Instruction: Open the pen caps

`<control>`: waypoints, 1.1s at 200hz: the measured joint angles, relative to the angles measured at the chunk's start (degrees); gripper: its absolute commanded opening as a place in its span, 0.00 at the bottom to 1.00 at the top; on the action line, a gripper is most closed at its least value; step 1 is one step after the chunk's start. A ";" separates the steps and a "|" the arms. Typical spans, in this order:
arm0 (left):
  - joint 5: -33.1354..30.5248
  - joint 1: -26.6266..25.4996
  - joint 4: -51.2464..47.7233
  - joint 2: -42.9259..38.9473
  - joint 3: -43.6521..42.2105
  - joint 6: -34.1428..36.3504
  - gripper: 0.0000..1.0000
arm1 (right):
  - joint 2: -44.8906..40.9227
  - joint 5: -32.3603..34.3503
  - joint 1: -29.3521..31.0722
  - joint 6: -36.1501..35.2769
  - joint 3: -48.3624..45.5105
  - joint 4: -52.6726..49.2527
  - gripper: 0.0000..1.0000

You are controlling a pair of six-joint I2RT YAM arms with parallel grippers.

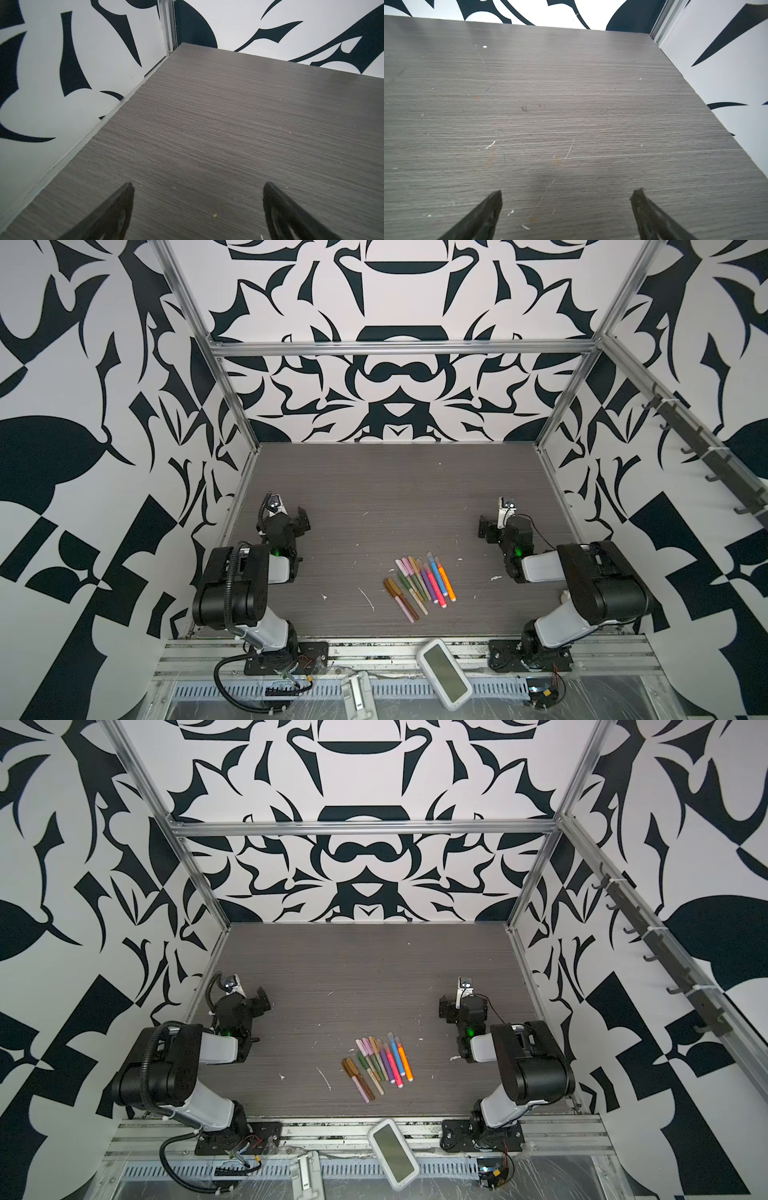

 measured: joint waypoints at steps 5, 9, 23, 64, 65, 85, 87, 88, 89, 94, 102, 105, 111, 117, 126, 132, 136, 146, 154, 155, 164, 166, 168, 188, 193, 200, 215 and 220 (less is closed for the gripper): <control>0.00 0.00 0.00 0.00 0.00 0.00 0.99 | 0.00 -0.02 0.00 0.00 0.00 0.00 1.00; 0.00 0.00 0.00 0.00 0.00 0.00 0.99 | 0.00 -0.02 0.00 0.00 0.00 -0.02 1.00; 0.00 0.00 0.00 0.00 0.00 -0.02 0.99 | 0.00 0.00 0.00 0.00 0.00 -0.04 1.00; 0.00 0.00 0.02 0.00 0.00 -0.02 0.99 | 0.00 -0.04 0.00 -0.11 0.00 -0.17 1.00; 0.02 0.00 0.00 0.00 0.00 -0.02 0.99 | 0.00 -0.04 0.00 -0.13 0.00 -0.17 1.00; 0.02 0.00 0.00 0.00 0.00 -0.02 0.99 | 0.00 -0.22 0.00 -0.70 0.00 0.66 1.00; 0.00 0.00 0.02 0.00 0.00 -0.02 0.99 | 0.00 -0.24 0.00 -0.79 0.00 0.72 1.00; 0.00 0.00 0.00 0.00 0.00 -0.02 0.99 | 0.00 -0.24 0.00 -0.81 0.00 0.76 1.00; 0.00 0.00 0.00 0.00 0.00 -0.02 0.99 | 0.00 -0.26 0.00 -0.83 0.00 0.81 1.00; 0.00 0.00 0.00 0.00 0.00 -0.02 0.99 | 0.00 -0.28 0.00 -0.87 0.00 1.07 1.00; 0.00 0.00 0.00 0.00 0.00 -0.02 0.99 | 0.00 -0.31 0.00 -0.92 0.00 1.29 1.00; 0.00 0.00 0.00 0.00 0.00 -0.04 0.99 | 0.00 -0.33 0.00 -0.92 0.00 1.33 1.00; 0.02 0.00 0.00 0.00 0.00 -0.04 0.99 | 0.00 -0.39 0.00 -0.92 0.00 1.38 1.00; 0.09 0.00 0.00 0.00 0.00 -0.11 0.99 | 0.00 -0.46 0.00 -0.92 0.00 1.40 1.00; 0.33 0.04 0.00 0.00 0.00 -0.24 0.99 | 0.00 -0.48 0.00 -0.92 0.00 1.42 1.00; 0.44 0.07 0.00 0.00 0.00 -0.31 0.99 | 0.00 -0.50 0.00 -0.90 0.00 1.42 1.00; 0.46 0.09 0.02 0.00 0.00 -0.33 0.99 | 0.00 -0.50 0.00 -0.90 0.00 1.42 1.00; 0.59 0.11 0.02 0.00 0.00 -0.44 0.99 | 0.00 -0.52 0.00 -0.87 0.00 1.42 1.00; 0.66 0.11 0.02 0.00 0.00 -0.46 0.99 | 0.00 -0.52 0.00 -0.87 0.00 1.40 1.00; 0.63 0.11 0.02 0.00 0.00 -0.46 0.99 | 0.00 -0.52 0.00 -0.87 0.00 1.40 1.00; 0.72 0.11 0.02 0.00 0.00 -0.46 0.99 | 0.00 -0.52 0.00 -0.85 0.00 1.33 1.00; 0.79 0.11 0.02 0.00 0.00 -0.46 0.99 | 0.00 -0.55 0.00 -0.87 0.00 1.29 1.00; 0.83 0.11 0.02 0.00 0.00 -0.46 0.99 | 0.00 -0.55 0.00 -0.85 0.00 1.27 1.00; 0.87 0.11 0.02 0.00 0.00 -0.46 0.99 | 0.00 -0.68 0.00 -0.87 0.00 1.18 1.00; 0.92 0.11 0.02 0.00 0.00 -0.46 0.99 | 0.00 -0.68 0.00 -0.87 0.00 1.18 1.00; 0.98 0.11 0.02 0.00 0.00 -0.46 0.99 | -0.04 -0.39 0.11 -0.87 0.00 1.14 1.00; 1.11 0.11 -0.46 -0.50 0.00 -0.37 0.99 | -1.44 2.01 1.07 -0.90 0.00 -0.68 1.00; 1.27 0.11 -1.38 -1.31 0.00 -0.42 0.99 | -2.97 2.95 1.62 -0.92 0.04 -2.40 1.00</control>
